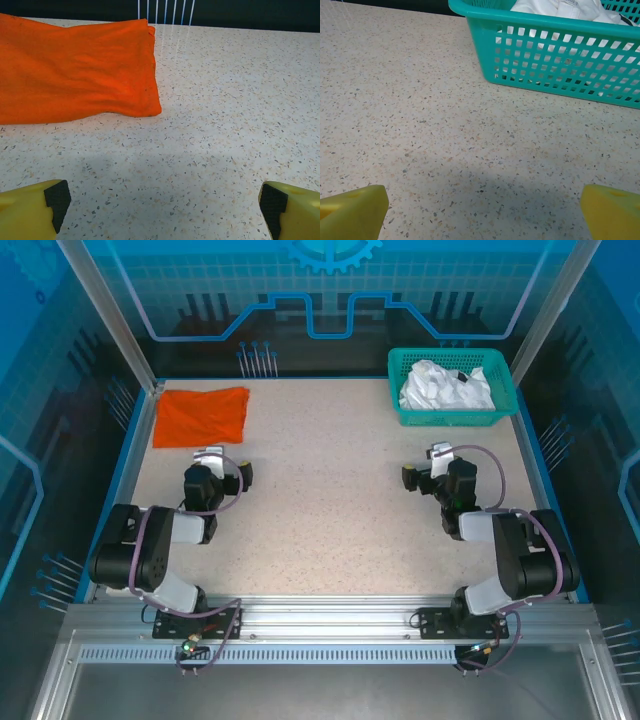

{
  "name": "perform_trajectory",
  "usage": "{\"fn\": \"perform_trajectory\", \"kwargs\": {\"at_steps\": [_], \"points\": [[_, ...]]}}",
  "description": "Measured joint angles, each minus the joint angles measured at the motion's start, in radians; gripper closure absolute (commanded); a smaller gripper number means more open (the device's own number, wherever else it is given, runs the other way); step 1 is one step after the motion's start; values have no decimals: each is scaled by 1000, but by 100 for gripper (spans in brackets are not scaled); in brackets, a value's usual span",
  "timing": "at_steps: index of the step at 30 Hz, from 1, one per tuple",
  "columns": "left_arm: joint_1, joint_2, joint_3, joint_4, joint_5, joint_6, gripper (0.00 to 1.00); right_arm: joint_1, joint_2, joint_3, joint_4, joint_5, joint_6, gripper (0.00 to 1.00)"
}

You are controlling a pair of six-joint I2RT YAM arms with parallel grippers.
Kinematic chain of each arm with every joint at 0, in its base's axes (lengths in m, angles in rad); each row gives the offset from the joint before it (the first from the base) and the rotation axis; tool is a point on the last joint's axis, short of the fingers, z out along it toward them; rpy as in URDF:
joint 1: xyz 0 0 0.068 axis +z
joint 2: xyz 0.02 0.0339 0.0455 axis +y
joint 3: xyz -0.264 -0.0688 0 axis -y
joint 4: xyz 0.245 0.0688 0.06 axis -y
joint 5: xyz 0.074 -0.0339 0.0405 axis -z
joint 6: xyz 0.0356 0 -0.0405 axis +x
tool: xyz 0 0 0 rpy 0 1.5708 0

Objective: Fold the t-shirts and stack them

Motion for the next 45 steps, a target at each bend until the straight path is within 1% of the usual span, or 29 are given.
{"fn": "perform_trajectory", "kwargs": {"at_steps": [24,26,30,33,36,39,42,45], "points": [[0,0,0,0,0,0,1,0,0,0,0,1,0,0],[0,0,0,0,0,0,1,1,0,0,1,8,0,0],[0,-8,2,-18,-3,0,1,21,-5,0,-7,89,4,0],[-6,-78,8,-107,-38,-3,1,37,-76,0,-76,151,6,0],[-32,-170,51,-206,-101,-2,1,61,-242,6,-175,198,32,0],[-83,-274,113,-274,-142,-3,1,45,-406,80,-354,210,116,0],[-116,-382,169,-296,-142,-70,1,8,-481,219,-552,216,252,0],[-121,-479,229,-331,-146,-201,1,-55,-494,352,-719,203,373,0]]}}
